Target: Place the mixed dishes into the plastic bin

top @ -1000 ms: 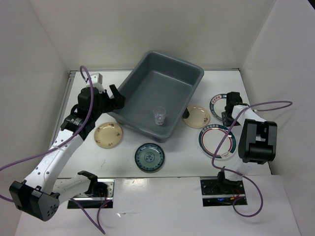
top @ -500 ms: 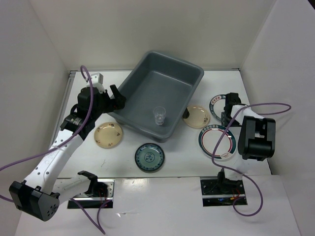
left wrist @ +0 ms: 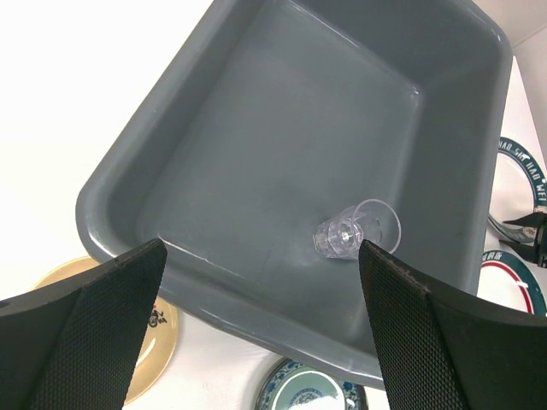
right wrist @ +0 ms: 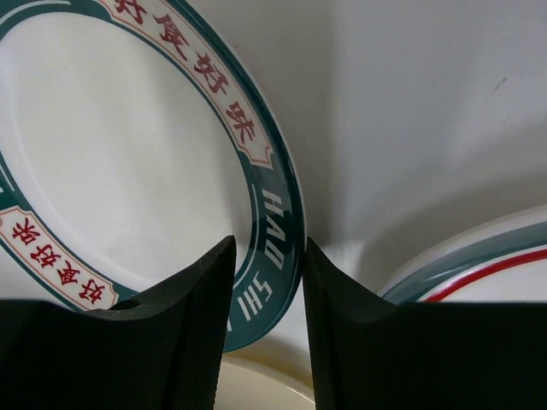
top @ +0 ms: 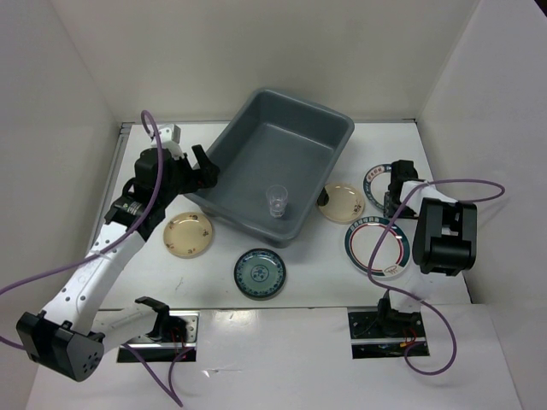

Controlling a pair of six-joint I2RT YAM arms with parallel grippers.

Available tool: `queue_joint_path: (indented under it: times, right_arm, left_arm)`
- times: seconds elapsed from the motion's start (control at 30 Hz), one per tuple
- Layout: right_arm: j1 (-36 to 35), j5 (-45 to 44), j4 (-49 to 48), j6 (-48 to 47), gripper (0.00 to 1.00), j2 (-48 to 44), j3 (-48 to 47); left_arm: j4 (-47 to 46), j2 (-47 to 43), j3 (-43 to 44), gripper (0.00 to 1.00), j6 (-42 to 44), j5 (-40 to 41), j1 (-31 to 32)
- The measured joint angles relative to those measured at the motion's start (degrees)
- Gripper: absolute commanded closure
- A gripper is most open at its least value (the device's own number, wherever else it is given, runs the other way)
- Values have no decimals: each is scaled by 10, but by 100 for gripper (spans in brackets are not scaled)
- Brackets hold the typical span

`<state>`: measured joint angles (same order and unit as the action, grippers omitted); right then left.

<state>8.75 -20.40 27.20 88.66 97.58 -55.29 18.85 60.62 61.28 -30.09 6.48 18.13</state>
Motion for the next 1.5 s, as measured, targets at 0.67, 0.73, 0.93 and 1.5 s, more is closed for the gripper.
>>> queue_joint_path:
  times: [0.67,0.73,0.93,1.5]
  right_arm:
    - [0,-4,-96,31,99,-13,-11]
    - [-1,-7,-94,29,99,-37,-3]
    - [-2,-23,-66,-2,99,-111,19]
    - [-115,-62,-42,-241,99,-160,-263]
  left_arm:
    - [0,2,7,0,2,-4,0]
    - [0,2,7,0,2,-4,0]
    - [-5,2,7,0,2,-5,0]
    - [-43,-5,-5,0,2,-20,0]
